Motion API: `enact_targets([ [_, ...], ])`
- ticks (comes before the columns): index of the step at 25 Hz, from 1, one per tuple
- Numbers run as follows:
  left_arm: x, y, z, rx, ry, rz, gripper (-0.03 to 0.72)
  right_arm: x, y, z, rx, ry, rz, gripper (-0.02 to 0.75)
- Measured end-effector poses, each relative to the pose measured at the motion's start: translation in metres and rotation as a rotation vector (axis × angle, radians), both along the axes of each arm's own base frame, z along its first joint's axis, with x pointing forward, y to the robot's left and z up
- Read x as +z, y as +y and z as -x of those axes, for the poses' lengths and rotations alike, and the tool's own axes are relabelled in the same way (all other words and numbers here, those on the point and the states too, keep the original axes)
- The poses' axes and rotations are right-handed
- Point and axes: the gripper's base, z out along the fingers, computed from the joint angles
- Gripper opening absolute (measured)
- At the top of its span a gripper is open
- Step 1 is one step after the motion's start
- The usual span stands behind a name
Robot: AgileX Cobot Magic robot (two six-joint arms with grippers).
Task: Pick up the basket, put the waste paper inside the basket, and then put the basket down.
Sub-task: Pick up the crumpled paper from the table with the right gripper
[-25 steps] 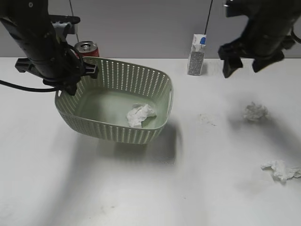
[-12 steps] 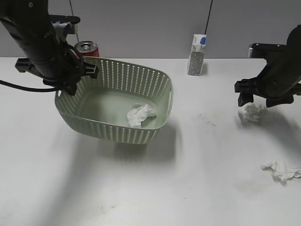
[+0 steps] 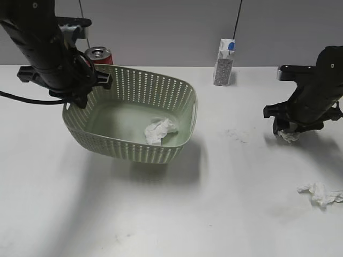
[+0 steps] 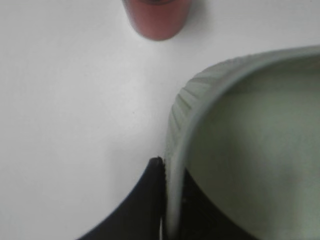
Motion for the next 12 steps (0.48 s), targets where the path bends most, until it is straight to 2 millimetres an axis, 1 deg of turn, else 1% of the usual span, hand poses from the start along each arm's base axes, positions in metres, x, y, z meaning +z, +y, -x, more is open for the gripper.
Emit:
enact_targets([
  [1, 0.000, 0.000, 0.000, 0.000, 0.000, 0.000, 0.000, 0.000, 0.000, 0.001, -0.002, 0.010, 0.000, 0.367],
  [3, 0.000, 0.000, 0.000, 0.001, 0.000, 0.000, 0.000, 0.001, 0.000, 0.003, -0.005, 0.030, 0.001, 0.179],
  [4, 0.000, 0.000, 0.000, 0.001, 0.000, 0.000, 0.000, 0.002, 0.000, 0.004, -0.007, 0.044, 0.001, 0.104],
  [5, 0.000, 0.000, 0.000, 0.001, 0.000, 0.000, 0.000, 0.004, 0.000, 0.006, -0.011, 0.055, -0.003, 0.060],
  [7, 0.000, 0.000, 0.000, 0.001, 0.000, 0.000, 0.000, 0.013, 0.002, 0.008, -0.012, 0.051, -0.030, 0.025],
  [9, 0.000, 0.000, 0.000, 0.001, -0.001, 0.001, 0.000, 0.033, 0.012, 0.009, 0.041, 0.000, -0.079, 0.015],
  [10, 0.000, 0.000, 0.000, 0.001, 0.000, 0.001, 0.000, 0.048, 0.022, 0.011, 0.075, -0.041, -0.123, 0.014],
  [12, 0.000, 0.000, 0.000, 0.001, -0.001, 0.002, 0.000, 0.081, 0.048, 0.019, 0.219, -0.145, -0.192, 0.013],
])
